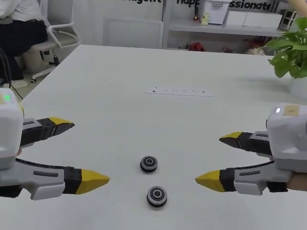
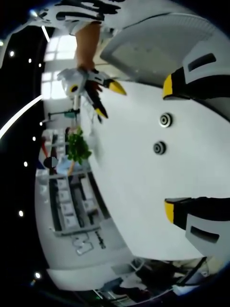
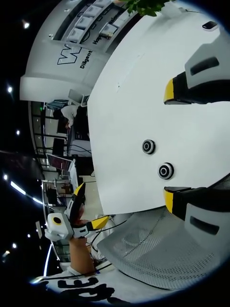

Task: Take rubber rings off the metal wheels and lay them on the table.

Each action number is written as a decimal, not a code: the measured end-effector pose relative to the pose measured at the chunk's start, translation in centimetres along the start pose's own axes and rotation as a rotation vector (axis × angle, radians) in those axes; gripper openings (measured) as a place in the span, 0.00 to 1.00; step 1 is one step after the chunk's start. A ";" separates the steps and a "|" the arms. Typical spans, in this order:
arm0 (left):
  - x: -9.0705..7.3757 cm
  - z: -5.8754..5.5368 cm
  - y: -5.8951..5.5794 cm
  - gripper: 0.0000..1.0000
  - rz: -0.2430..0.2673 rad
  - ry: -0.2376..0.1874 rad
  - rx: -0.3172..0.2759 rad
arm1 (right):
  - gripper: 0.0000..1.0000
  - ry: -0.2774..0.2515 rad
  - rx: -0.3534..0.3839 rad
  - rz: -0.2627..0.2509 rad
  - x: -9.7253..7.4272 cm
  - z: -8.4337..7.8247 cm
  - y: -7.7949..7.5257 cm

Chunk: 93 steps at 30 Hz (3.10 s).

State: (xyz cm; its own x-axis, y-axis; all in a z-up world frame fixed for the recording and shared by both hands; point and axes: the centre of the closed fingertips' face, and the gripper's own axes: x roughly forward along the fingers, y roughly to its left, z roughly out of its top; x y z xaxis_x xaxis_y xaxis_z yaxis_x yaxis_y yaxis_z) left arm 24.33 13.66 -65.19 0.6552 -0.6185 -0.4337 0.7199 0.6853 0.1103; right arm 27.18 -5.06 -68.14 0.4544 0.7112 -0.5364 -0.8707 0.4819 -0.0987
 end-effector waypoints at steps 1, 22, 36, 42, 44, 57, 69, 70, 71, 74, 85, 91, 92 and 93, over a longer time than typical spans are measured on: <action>0.0 0.0 0.0 0.85 -0.001 0.000 -0.001 | 0.67 0.000 0.000 0.001 0.1 0.0 0.0; 1.6 -0.1 0.3 0.85 -0.023 -0.012 -0.020 | 0.65 -0.007 0.009 0.050 1.9 -0.1 0.3; 3.9 -1.1 -0.5 0.84 -0.077 0.021 0.014 | 0.64 0.001 0.006 0.082 3.2 -1.2 0.1; 4.7 -1.5 -0.9 0.84 -0.104 0.031 0.017 | 0.63 0.020 -0.044 0.101 3.8 -1.6 0.2; 4.9 -1.6 -1.0 0.83 -0.114 0.032 0.014 | 0.63 0.028 -0.052 0.108 4.1 -1.9 0.1; 6.0 -1.8 -1.4 0.79 -0.165 0.036 0.025 | 0.62 0.041 -0.101 0.184 5.3 -2.5 0.7; 7.0 -2.2 -1.8 0.75 -0.200 0.042 0.032 | 0.63 0.033 -0.098 0.236 6.2 -2.9 1.2; 7.1 -2.2 -1.8 0.75 -0.203 0.044 0.030 | 0.63 0.032 -0.095 0.237 6.2 -3.0 1.2; 7.2 -2.3 -1.8 0.74 -0.205 0.045 0.029 | 0.63 0.032 -0.093 0.239 6.3 -3.0 1.2; 7.4 -2.5 -1.9 0.73 -0.211 0.052 0.026 | 0.63 0.023 -0.087 0.242 6.4 -2.9 1.1; 8.1 -2.7 -2.4 0.72 -0.235 0.052 0.018 | 0.64 0.022 -0.049 0.258 7.0 -3.5 0.9; 8.5 -2.8 -2.8 0.71 -0.253 0.059 0.025 | 0.62 0.023 -0.053 0.272 7.2 -3.6 1.1; 8.6 -2.9 -2.9 0.71 -0.256 0.061 0.022 | 0.62 0.022 -0.053 0.278 7.2 -3.6 1.2; 8.7 -2.9 -2.9 0.71 -0.260 0.064 0.019 | 0.62 0.021 -0.054 0.280 7.2 -3.6 1.3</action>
State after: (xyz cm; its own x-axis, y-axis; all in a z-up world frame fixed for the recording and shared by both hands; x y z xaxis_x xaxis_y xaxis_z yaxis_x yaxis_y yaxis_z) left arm 27.25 7.43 -71.88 0.4328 -0.7466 -0.5053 0.8665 0.4991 0.0046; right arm 28.69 -1.16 -75.19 0.1913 0.8018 -0.5661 -0.9707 0.2398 0.0116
